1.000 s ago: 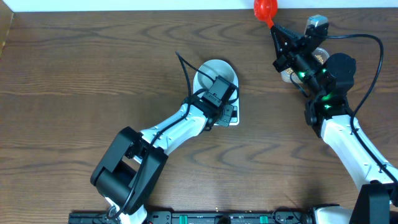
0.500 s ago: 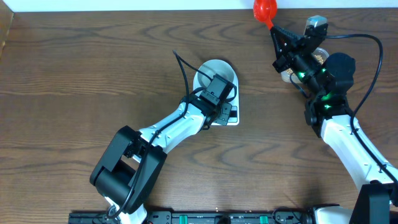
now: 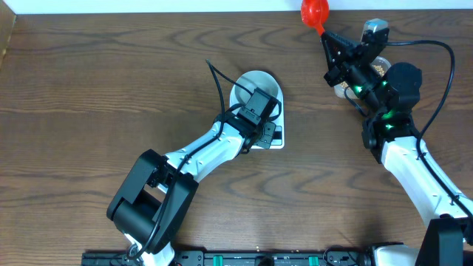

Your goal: Scoop item into bowl and weigh 50g on scale

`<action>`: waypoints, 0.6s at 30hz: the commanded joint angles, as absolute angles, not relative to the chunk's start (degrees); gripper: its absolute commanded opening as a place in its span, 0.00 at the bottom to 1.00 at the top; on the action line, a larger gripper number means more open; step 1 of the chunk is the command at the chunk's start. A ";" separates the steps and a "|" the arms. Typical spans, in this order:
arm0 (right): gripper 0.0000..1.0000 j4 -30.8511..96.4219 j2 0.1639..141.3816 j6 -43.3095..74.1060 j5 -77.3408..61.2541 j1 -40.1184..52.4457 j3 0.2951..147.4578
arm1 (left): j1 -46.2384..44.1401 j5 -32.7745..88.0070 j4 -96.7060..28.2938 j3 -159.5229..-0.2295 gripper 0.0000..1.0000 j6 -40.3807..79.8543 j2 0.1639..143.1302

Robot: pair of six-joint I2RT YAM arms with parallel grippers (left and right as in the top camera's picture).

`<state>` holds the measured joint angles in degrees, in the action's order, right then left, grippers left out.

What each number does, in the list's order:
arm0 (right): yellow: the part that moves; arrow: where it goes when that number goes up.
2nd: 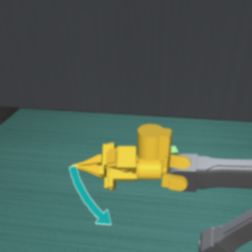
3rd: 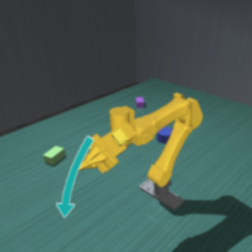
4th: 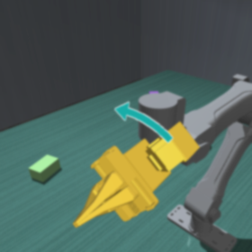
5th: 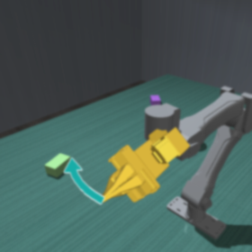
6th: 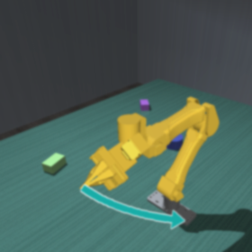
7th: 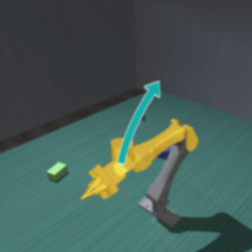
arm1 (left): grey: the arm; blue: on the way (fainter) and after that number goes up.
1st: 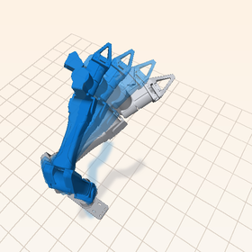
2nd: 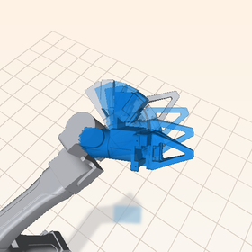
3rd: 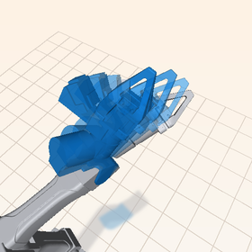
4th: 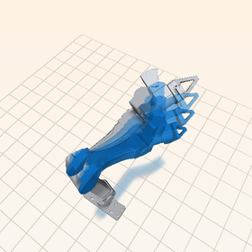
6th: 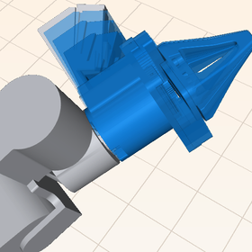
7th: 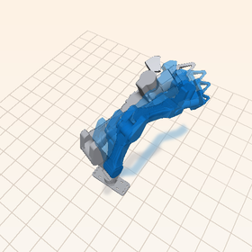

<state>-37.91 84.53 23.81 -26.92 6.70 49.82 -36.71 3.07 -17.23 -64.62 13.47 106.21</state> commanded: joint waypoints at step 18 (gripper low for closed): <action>0.01 -37.87 84.77 23.05 -25.56 6.33 50.54 | -36.62 4.05 -16.97 -64.29 0.07 12.69 108.57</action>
